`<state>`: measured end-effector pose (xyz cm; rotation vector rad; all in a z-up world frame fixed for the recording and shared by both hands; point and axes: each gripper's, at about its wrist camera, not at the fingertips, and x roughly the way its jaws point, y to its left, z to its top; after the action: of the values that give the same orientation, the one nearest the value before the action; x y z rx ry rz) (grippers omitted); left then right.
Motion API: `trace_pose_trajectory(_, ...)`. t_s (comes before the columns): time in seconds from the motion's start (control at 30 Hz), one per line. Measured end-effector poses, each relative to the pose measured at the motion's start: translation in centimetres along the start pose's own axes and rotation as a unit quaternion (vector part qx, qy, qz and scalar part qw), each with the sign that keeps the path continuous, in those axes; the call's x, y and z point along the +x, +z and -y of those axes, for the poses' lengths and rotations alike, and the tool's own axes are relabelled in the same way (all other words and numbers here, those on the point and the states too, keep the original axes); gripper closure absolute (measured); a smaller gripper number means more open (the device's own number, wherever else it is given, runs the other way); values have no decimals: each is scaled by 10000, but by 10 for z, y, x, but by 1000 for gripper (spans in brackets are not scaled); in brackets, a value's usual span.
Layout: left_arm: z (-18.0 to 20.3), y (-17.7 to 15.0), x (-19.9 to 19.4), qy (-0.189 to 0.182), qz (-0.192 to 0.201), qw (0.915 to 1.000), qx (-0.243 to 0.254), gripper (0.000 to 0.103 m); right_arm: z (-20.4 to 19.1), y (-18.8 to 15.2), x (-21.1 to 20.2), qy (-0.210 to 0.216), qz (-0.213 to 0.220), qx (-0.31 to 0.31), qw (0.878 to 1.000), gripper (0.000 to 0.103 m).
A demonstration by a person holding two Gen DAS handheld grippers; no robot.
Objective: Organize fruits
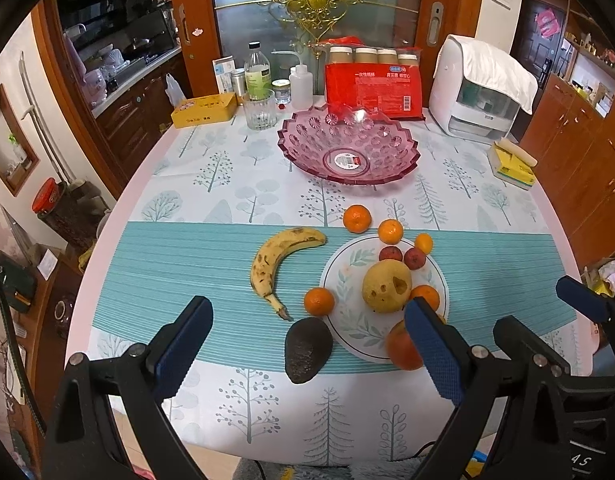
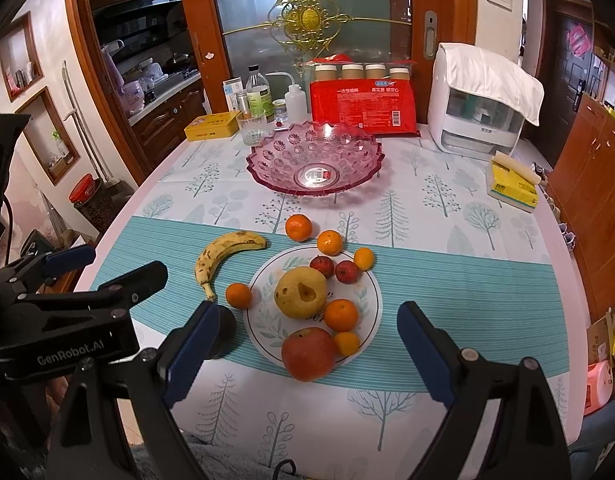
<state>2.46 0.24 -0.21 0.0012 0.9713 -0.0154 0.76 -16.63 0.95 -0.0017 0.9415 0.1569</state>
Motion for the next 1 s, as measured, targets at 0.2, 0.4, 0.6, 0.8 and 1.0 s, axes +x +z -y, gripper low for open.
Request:
trace_pose_trajectory(0.2, -2, 1, -5, -73, 43, 10000, -38, 7, -2, 1, 0, -13, 30, -27, 10000, 12)
trace_pose_trajectory(0.4, -4, 0, -8, -74, 15, 10000, -38, 7, -3, 2, -1, -1, 53, -67, 10000, 12)
trace_pose_trajectory(0.6, -5, -1, -9, -69, 21, 10000, -43, 7, -6, -2, -4, 7, 75, -118, 9999, 12)
trace_pose_trajectory(0.8, -5, -5, -7, -135, -56, 9999, -38, 7, -6, -2, -5, 8, 67, -127, 9999, 12)
trace_pose_trajectory(1.0, -5, -10, -3, -143, -163, 9998, -11, 7, -6, -9, -2, 4, 0, -159, 9999, 12)
